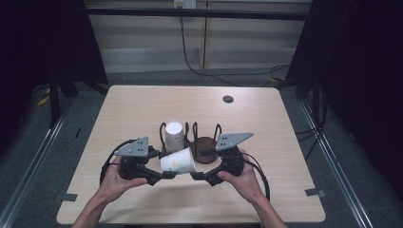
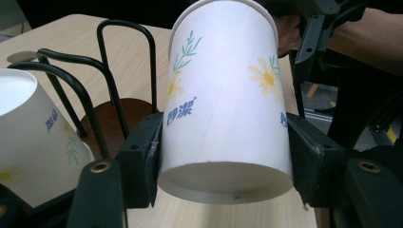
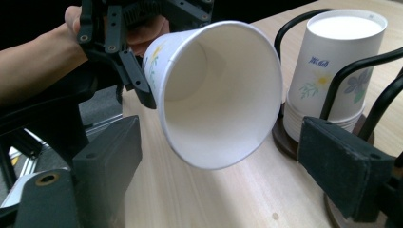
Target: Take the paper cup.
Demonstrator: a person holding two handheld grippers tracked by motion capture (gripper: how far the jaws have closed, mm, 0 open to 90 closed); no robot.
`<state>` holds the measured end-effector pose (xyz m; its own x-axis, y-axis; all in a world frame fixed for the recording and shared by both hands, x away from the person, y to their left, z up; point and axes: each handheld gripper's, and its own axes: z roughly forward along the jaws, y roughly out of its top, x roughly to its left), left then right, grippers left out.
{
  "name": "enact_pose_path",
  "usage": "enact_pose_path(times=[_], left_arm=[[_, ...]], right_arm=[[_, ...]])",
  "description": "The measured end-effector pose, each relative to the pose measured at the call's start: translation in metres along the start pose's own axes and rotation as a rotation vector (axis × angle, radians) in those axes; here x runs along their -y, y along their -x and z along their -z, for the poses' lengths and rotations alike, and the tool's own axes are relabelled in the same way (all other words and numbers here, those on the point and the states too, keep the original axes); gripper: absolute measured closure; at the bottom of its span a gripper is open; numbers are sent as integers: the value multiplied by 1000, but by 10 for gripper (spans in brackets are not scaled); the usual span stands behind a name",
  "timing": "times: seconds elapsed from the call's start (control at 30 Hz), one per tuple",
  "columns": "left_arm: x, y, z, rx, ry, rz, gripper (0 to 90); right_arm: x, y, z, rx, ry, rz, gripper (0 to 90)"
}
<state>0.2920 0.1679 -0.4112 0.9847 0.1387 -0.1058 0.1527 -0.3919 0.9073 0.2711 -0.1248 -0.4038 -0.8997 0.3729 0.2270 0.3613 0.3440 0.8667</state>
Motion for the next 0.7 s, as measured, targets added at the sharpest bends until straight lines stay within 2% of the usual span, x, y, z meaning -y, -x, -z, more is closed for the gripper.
enact_pose_path(times=[0.23,0.53,0.7], left_arm=[[1,0,-1,15,37,0,367],[3,3,-6,41,48,4,367],[2,5,-8,43,60,-5,367]], right_arm=[[0,-2,-1,-16,18,9,141],[-1,-2,0,-18,51,-2,138],[-2,-2,-2,-31,62,-6,137]])
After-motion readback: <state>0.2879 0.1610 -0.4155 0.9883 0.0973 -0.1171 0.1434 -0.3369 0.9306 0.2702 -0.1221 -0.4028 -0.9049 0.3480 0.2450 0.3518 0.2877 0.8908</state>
